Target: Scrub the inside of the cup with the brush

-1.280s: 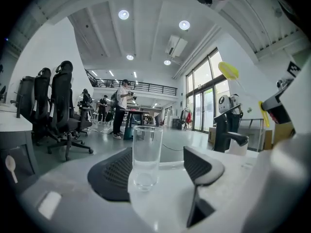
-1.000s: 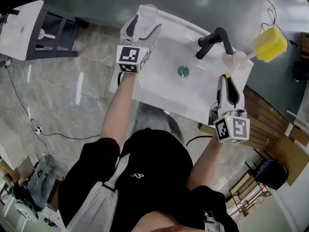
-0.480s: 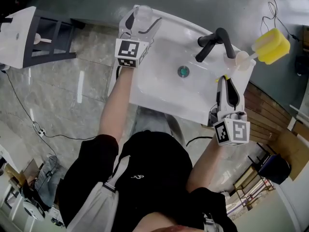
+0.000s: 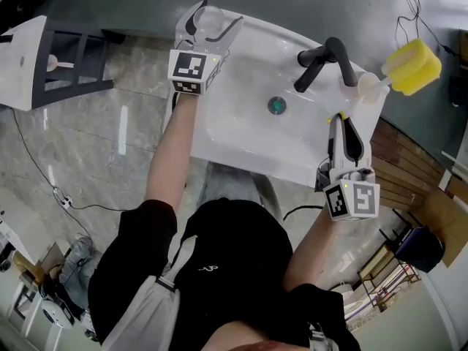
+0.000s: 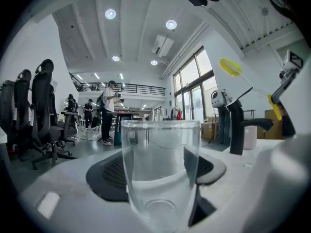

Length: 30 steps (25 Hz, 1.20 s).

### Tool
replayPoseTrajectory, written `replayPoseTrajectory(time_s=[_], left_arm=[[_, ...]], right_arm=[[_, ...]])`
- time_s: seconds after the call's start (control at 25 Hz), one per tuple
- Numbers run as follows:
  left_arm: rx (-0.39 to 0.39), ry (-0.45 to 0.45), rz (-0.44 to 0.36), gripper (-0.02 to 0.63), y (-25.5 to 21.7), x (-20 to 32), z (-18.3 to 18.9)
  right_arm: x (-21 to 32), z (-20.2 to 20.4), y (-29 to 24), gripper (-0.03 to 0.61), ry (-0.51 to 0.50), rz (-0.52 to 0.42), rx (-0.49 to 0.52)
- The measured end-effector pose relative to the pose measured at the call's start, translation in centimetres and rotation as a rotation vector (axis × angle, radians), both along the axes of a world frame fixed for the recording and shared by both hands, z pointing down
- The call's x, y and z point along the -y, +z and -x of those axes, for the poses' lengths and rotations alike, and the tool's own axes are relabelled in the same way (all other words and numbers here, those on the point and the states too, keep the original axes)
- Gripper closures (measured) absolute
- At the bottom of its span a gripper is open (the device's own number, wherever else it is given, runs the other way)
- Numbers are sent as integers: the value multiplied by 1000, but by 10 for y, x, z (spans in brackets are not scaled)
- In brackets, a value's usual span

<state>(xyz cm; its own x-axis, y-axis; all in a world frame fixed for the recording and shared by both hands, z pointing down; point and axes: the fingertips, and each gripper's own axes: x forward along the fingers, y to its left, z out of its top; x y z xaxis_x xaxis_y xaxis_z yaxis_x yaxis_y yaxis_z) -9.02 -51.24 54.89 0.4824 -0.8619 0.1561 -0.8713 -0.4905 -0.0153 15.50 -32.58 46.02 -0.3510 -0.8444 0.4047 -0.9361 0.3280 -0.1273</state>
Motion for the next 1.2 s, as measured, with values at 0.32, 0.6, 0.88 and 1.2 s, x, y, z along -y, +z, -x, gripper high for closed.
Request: replayPoseTrajectory(time_s=[0.32,0.6,0.88,1.2], left_arm=[[17,27,2,276,1,5,-7],[42,31,8,352,2,4,-8],[16,23,22,359,-12,-11,-9],[18,55,-2,358,-53,-46,-17]], right_arm=[[0,0,3,528,6,9,-1],[-1,-1,1,528,9,6,-1],[-4,-2,-7,528,7,-13,5],[-12,-1,-29,528,-5,-63,13]])
